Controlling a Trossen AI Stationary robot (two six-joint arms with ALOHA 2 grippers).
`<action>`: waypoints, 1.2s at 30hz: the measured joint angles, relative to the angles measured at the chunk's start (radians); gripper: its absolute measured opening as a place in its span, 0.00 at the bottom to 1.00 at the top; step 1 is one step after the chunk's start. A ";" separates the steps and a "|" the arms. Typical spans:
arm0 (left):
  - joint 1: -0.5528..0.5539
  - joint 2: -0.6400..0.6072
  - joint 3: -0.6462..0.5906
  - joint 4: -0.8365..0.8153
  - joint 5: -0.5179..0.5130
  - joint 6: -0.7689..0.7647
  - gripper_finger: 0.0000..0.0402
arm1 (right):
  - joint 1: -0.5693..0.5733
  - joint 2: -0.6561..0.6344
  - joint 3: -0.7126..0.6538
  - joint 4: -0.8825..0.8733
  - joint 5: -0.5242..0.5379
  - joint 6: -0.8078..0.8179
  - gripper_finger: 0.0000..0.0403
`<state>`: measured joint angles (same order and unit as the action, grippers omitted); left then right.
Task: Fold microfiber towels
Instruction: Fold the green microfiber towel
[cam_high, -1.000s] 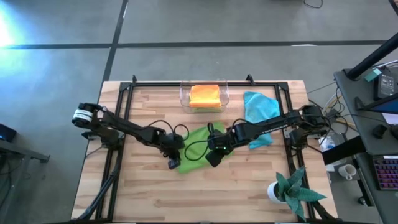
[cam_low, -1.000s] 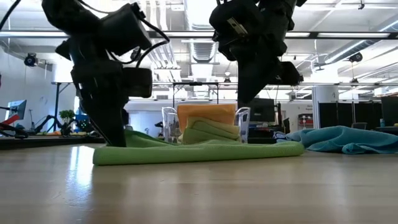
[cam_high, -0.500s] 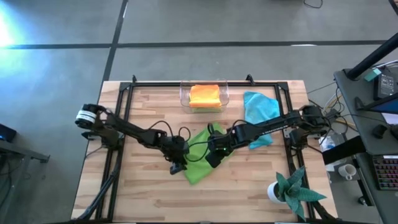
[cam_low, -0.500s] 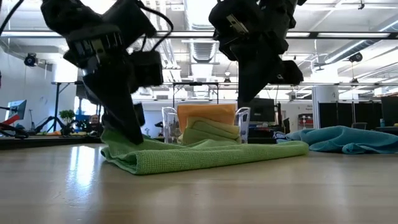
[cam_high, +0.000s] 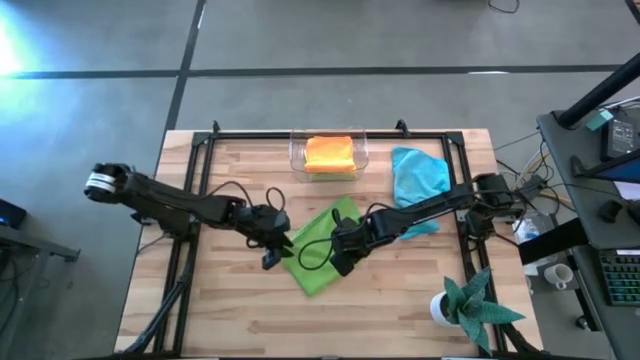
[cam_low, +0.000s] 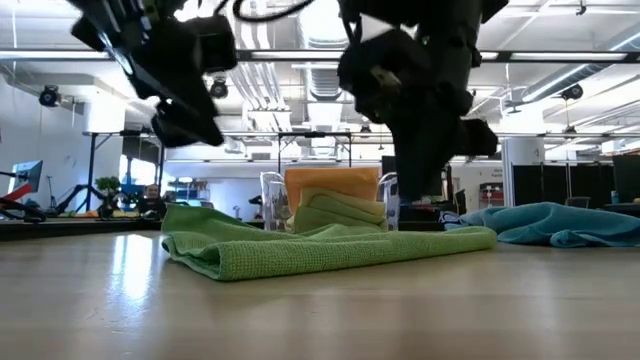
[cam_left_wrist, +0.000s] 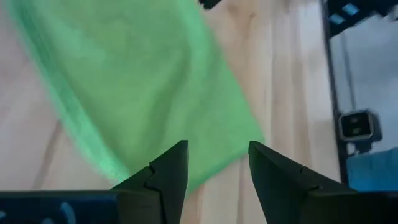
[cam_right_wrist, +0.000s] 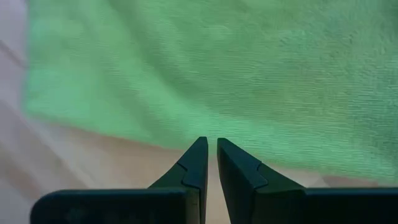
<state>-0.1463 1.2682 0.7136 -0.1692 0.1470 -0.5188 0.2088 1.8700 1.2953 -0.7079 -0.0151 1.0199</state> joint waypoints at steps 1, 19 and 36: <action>0.000 -0.016 0.000 -0.028 -0.005 0.000 0.38 | -0.003 0.008 0.000 -0.001 0.000 0.000 0.08; 0.000 -0.068 -0.006 -0.164 -0.104 0.002 0.38 | -0.099 0.095 -0.026 -0.170 0.037 -0.072 0.08; 0.000 -0.055 -0.006 -0.262 -0.103 0.002 0.38 | -0.038 0.026 0.073 -0.086 0.133 -0.094 0.08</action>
<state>-0.1463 1.2129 0.7071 -0.4316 0.0437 -0.5171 0.1710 1.8961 1.3678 -0.7937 0.1178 0.9260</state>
